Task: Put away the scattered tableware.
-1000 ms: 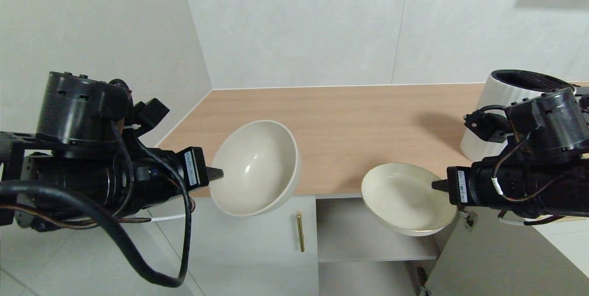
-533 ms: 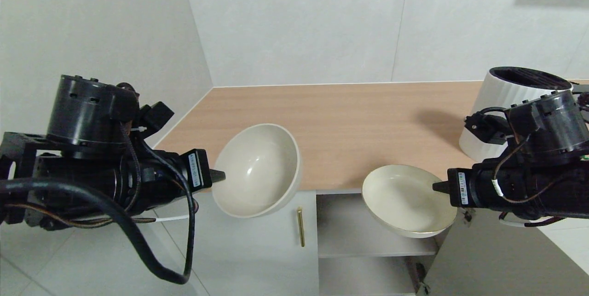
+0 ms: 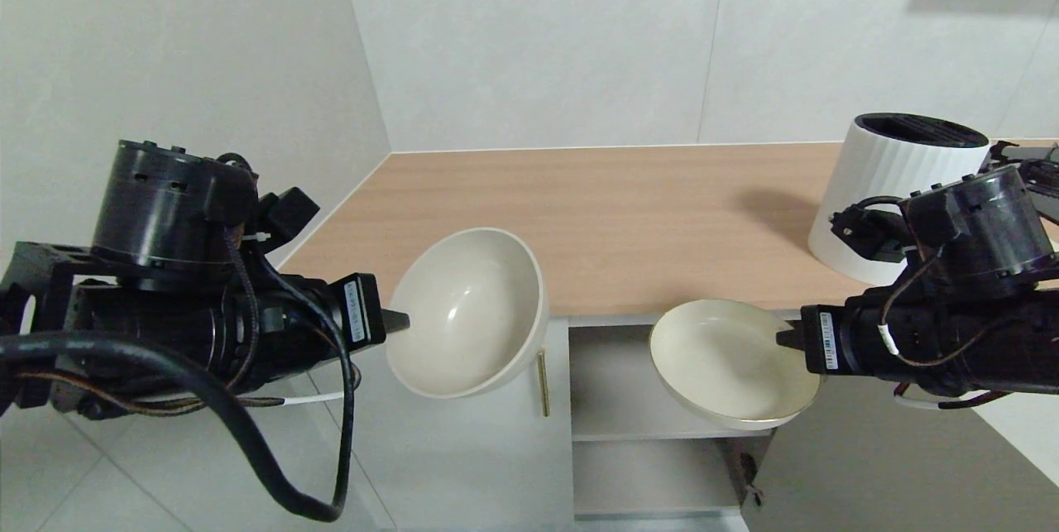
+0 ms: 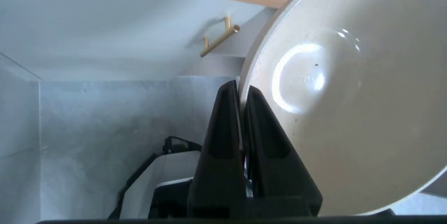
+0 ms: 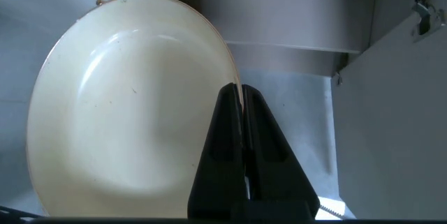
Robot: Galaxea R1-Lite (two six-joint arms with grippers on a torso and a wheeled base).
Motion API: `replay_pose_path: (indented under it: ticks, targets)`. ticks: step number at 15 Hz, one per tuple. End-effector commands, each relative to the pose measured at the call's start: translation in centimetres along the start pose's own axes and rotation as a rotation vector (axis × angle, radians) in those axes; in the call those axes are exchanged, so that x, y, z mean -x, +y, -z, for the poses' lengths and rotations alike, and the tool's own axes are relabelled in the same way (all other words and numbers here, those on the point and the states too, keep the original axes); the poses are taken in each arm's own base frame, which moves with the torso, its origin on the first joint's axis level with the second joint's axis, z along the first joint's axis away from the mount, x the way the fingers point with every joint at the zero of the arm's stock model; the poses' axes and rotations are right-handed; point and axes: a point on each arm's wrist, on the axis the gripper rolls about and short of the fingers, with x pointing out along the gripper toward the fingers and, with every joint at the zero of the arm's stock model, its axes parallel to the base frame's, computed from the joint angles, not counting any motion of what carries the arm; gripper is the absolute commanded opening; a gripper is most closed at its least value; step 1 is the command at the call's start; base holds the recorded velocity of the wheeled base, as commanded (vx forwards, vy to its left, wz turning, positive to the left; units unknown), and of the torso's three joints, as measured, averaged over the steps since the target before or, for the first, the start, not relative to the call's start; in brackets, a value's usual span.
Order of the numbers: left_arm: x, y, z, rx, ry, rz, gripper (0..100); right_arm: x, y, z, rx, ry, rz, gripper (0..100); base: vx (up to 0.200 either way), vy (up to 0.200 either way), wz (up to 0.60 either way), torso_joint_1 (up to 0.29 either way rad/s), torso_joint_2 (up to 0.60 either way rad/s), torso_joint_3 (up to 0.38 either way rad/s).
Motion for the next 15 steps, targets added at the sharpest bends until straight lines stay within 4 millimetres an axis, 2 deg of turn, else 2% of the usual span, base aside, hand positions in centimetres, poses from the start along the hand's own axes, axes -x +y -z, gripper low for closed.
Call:
replay_pose_path:
  ticks: [1, 9, 15]
  targets:
    - [-0.2, 0.0, 0.0, 0.001, 0.003, -0.003, 0, -0.2, 0.0, 0.0, -0.001, 0.006, 0.003, 0, 0.000, 0.000, 0.00, 0.000, 0.00, 0.000]
    - [-0.3, 0.1, 0.0, 0.001, 0.007, -0.005, 0, -1.2, 0.0, 0.3, 0.002, 0.034, 0.016, 0, 0.000, 0.000, 0.00, -0.003, 0.01, 0.005]
    - [-0.4, 0.1, 0.1, 0.001, 0.010, -0.007, 0, -1.5, -0.1, 0.4, 0.002, 0.043, 0.020, 0, 0.000, 0.000, 0.00, -0.165, 0.41, 0.242]
